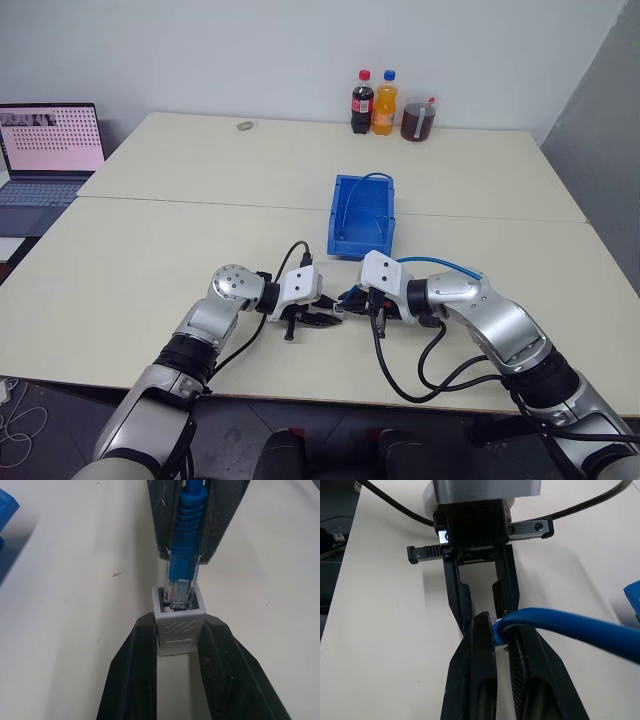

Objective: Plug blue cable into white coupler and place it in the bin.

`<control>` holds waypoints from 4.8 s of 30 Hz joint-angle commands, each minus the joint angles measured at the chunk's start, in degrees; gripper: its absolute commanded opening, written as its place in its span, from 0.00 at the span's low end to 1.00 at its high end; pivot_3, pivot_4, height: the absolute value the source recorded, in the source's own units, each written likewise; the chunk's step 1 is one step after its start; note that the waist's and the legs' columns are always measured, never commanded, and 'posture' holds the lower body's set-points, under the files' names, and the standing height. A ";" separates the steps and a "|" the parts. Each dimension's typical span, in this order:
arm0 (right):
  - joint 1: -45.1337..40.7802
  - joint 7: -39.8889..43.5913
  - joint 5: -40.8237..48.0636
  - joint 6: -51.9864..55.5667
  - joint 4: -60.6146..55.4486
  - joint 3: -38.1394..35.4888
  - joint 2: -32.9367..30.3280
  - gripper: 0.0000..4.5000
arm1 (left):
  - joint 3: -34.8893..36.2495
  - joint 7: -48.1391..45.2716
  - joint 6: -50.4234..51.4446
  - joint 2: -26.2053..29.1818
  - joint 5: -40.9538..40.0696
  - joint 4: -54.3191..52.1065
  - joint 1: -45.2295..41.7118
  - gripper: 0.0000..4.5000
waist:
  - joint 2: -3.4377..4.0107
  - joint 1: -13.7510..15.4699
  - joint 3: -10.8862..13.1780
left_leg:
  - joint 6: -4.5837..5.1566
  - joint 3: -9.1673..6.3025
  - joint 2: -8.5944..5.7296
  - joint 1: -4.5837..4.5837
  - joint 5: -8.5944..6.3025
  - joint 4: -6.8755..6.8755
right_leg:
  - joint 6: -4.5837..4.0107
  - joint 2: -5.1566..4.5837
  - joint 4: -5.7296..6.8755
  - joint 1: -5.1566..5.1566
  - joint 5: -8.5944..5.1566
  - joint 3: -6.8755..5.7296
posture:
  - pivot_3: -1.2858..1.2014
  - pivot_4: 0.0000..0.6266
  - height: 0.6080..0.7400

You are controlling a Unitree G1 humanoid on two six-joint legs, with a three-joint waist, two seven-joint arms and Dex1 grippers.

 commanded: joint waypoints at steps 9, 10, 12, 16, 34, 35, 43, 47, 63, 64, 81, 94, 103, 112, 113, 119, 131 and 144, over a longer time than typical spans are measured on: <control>0.46 -3.29 2.42 6.36 -3.35 -3.14 3.65 0.01 | -1.57 -0.65 0.69 -0.76 1.53 -0.65 1.57 0.18 | 0.00 -0.07 0.00 | 0.00 0.00 0.01 0.00 0.00 -0.01 | -0.01 0.00 0.02 -0.03 -0.01 0.00 | 0.52 0.24 1.00; 0.26 -3.26 3.12 6.94 -4.43 -3.77 3.55 0.01 | -1.58 -0.65 0.71 -0.75 1.57 -0.64 1.56 0.18 | 0.00 -0.06 0.01 | 0.00 0.00 0.01 0.00 0.00 -0.01 | -0.01 0.00 0.02 -0.03 -0.01 0.00 | 0.52 0.24 1.00; 0.16 -3.15 4.26 7.96 -6.28 -4.66 3.02 0.01 | -1.58 -0.65 0.75 -0.75 1.61 -0.63 1.53 0.18 | 0.00 -0.03 0.02 | 0.00 0.00 0.01 -0.03 0.00 -0.02 | -0.02 0.00 0.02 -0.05 -0.01 0.00 | 0.52 0.24 1.00; -0.05 -3.44 5.76 9.15 -8.58 -5.77 2.43 0.01 | -1.57 -0.74 0.82 -0.65 1.68 -0.71 1.56 0.18 | 0.00 -0.01 0.03 | 0.00 0.00 0.00 -0.07 0.00 -0.03 | -0.02 0.00 -0.02 -0.08 -0.02 0.00 | 0.52 0.24 1.00; -1.14 -6.89 3.44 6.95 -5.38 -1.11 3.13 0.01 | -1.71 -0.94 1.15 -0.60 1.85 -0.87 1.35 0.18 | -0.01 -0.01 0.04 | 0.01 -0.01 0.01 -0.11 0.00 -0.05 | -0.03 0.00 -0.07 -0.10 -0.02 -0.02 | 0.52 0.24 1.00; -1.07 -6.86 3.14 6.71 -5.08 -0.89 3.04 0.01 | -1.69 -0.95 1.17 -0.57 1.84 -0.90 1.37 0.18 | 0.00 -0.01 0.04 | 0.01 -0.01 0.01 -0.11 0.00 -0.05 | -0.03 0.00 -0.08 -0.09 -0.02 -0.02 | 0.52 0.24 1.00; -0.66 -6.59 3.25 6.91 -4.63 -1.62 2.59 0.01 | -1.63 -0.91 1.49 -0.34 1.77 -1.44 1.80 0.18 | 0.00 -0.01 0.04 | 0.01 -0.01 0.01 -0.11 -0.01 -0.07 | -0.03 0.00 -0.10 -0.09 -0.02 -0.03 | 0.52 0.24 1.00; -0.50 -6.63 4.30 7.83 -4.89 -2.80 2.71 0.01 | -1.61 -0.87 1.56 -0.33 1.73 -1.56 1.90 0.18 | 0.00 -0.01 0.04 | 0.01 -0.01 0.01 -0.11 -0.01 -0.08 | -0.03 0.00 -0.12 -0.09 -0.02 -0.02 | 0.52 0.24 1.00; 0.12 -6.11 3.84 6.98 -4.24 -1.85 0.99 0.01 | -1.69 -0.96 1.63 -0.29 1.71 -1.71 2.09 0.18 | 0.00 -0.04 0.05 | 0.05 0.00 0.01 -0.16 -0.03 -0.10 | -0.03 0.00 -0.22 -0.11 -0.02 -0.02 | 0.52 0.24 1.00; 0.03 -5.93 3.45 6.60 -4.13 -1.45 0.71 0.01 | -1.70 -0.97 1.66 -0.28 1.71 -1.72 2.09 0.18 | -0.01 -0.04 0.05 | 0.05 -0.01 0.01 -0.15 -0.03 -0.10 | -0.03 0.00 -0.22 -0.11 -0.02 -0.03 | 0.52 0.24 1.00; -1.37 -3.82 1.14 4.69 -5.49 2.15 0.14 0.01 | -1.89 -1.15 1.73 -0.36 1.79 -1.59 1.96 0.18 | -0.01 -0.04 0.04 | 0.06 -0.01 0.02 -0.15 -0.04 -0.11 | -0.03 0.00 -0.23 -0.11 -0.02 -0.03 | 0.52 0.24 1.00; -3.54 -0.62 0.73 5.73 -3.70 4.95 -0.72 0.01 | -1.93 -1.15 1.28 -0.60 1.89 -1.07 1.71 0.18 | -0.01 -0.04 0.04 | 0.06 0.00 0.02 -0.15 -0.04 -0.10 | -0.04 0.00 -0.23 -0.10 -0.03 -0.02 | 0.52 0.24 1.00; -7.09 3.73 -0.88 3.69 1.44 8.17 -0.31 0.01 | -1.98 -1.39 1.07 -0.90 1.98 -0.71 1.29 0.18 | 0.00 -0.04 0.04 | 0.08 0.00 0.02 -0.14 -0.05 -0.10 | -0.06 -0.01 -0.23 -0.10 -0.04 -0.04 | 0.52 0.24 1.00; -6.07 5.33 -1.34 2.90 4.36 8.99 0.52 0.01 | -1.70 -1.26 1.09 -0.96 1.95 -0.62 1.19 0.18 | 0.00 -0.04 0.03 | 0.08 0.00 0.02 -0.13 -0.05 -0.10 | -0.06 -0.01 -0.23 -0.09 -0.04 -0.04 | 0.52 0.24 1.00; -5.57 5.43 -1.28 3.24 4.70 9.38 0.72 0.01 | -1.69 -1.28 1.13 -0.97 1.92 -0.64 1.21 0.18 | 0.00 -0.04 0.02 | 0.08 0.00 0.02 -0.12 -0.05 -0.10 | -0.06 -0.01 -0.23 -0.09 -0.04 -0.03 | 0.52 0.24 1.00; -3.65 6.41 -3.55 1.58 8.08 11.20 0.08 0.01 | -1.69 -1.32 1.11 -1.09 1.92 -0.61 1.14 0.18 | 0.01 -0.04 -0.11 | 0.09 0.01 0.02 -0.06 -0.06 -0.11 | -0.07 -0.01 -0.23 -0.05 -0.04 -0.03 | 0.52 0.24 1.00; -1.69 3.04 -4.07 -2.46 7.26 6.09 1.17 0.01 | -0.73 0.38 -0.11 -0.97 2.76 -0.89 1.99 0.18 | 0.14 -0.05 -0.71 | 0.13 0.03 0.03 -0.01 -0.09 -0.15 | -0.14 0.00 -0.24 -0.01 -0.09 -0.03 | 0.52 0.24 1.00; -2.12 -3.93 4.35 7.47 -9.58 -9.32 3.47 0.01 | 10.24 4.72 13.32 4.20 -7.56 -17.19 9.85 0.67 | 0.14 -0.56 -0.21 | 0.13 0.03 0.11 -0.25 -0.09 -0.26 | -0.22 0.05 -0.19 -0.30 -0.13 -0.02 | 0.52 0.24 1.00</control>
